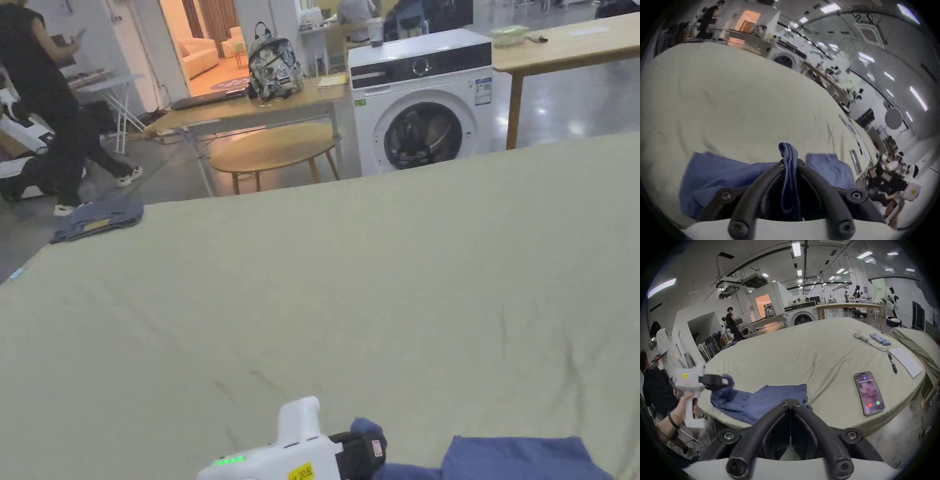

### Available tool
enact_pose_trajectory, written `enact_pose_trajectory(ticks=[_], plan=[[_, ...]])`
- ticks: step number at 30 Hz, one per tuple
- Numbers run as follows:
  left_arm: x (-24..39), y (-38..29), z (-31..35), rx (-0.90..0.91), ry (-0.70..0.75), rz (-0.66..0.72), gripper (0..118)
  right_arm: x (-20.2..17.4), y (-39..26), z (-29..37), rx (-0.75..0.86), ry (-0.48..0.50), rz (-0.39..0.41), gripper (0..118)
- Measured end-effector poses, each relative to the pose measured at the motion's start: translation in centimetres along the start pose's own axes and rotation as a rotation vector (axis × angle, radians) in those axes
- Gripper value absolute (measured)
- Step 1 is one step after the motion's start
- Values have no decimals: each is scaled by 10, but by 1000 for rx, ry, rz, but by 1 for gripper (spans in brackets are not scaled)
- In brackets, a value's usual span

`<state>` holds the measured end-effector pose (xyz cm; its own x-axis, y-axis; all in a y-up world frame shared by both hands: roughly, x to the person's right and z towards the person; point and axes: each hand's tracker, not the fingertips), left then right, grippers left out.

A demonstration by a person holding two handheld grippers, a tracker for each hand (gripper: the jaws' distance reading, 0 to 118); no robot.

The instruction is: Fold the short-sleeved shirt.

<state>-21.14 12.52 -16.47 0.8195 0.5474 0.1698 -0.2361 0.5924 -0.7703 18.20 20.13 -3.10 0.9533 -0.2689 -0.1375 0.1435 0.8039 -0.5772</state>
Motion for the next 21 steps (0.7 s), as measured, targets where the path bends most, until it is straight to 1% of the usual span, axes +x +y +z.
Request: enact_pose_trajectory(ticks=[1, 2, 3, 4, 6, 7, 8, 9, 10, 11, 12, 14, 15, 17, 18, 19, 20, 21], plan=[[5, -1, -5, -23, -28, -13, 9, 3, -2, 0, -1, -2, -9, 0], [13, 0, -2, -36, -69, -25, 30, 5, -2, 1, -2, -4, -18, 0], [16, 0, 0, -36, -91, -26, 64, 7, -3, 1, -3, -7, -25, 0], [18, 0, 7, -12, -103, -36, 73, 8, -4, 1, -4, -11, -27, 0], [21, 6, 28, 44, -175, -67, 73, 11, -6, 0, -9, -15, -32, 0], [16, 6, 35, 62, -191, -28, 72, 13, -6, -1, -11, -16, -35, 0], [10, 3, 39, 100, -195, 20, 67, 13, -7, -1, -13, -16, -38, 0], [2, -1, 37, 137, -196, 91, 43, 14, -7, -3, -18, -16, -42, 0], [-9, -4, 31, 138, -193, 132, 18, 14, -8, -3, -22, -14, -45, 0], [-16, -10, 21, 94, -158, 159, 0, 13, -8, -3, -26, -13, -47, 0], [-21, -16, 10, 48, -118, 182, 0, 12, -9, -3, -31, -11, -46, 0], [-26, -31, -14, -53, -146, 174, 0, 9, -12, -2, -38, -9, -38, 0], [-25, -41, -26, -109, -146, 159, 0, 8, -13, -1, -41, -9, -36, 0], [-18, -56, -45, -186, -80, 90, 0, 5, -15, -1, -51, -9, -39, 0], [-12, -57, -43, -118, -93, 99, 0, 4, -16, -2, -55, -9, -44, 0], [-15, -50, -38, -93, -119, 153, 0, 4, -16, -2, -58, -9, -49, 0], [-17, -44, -34, -118, -131, 199, 0, 3, -17, -2, -63, -10, -52, 0], [-19, -38, -28, -118, -153, 204, 0, 4, -18, -3, -65, -9, -54, 0]])
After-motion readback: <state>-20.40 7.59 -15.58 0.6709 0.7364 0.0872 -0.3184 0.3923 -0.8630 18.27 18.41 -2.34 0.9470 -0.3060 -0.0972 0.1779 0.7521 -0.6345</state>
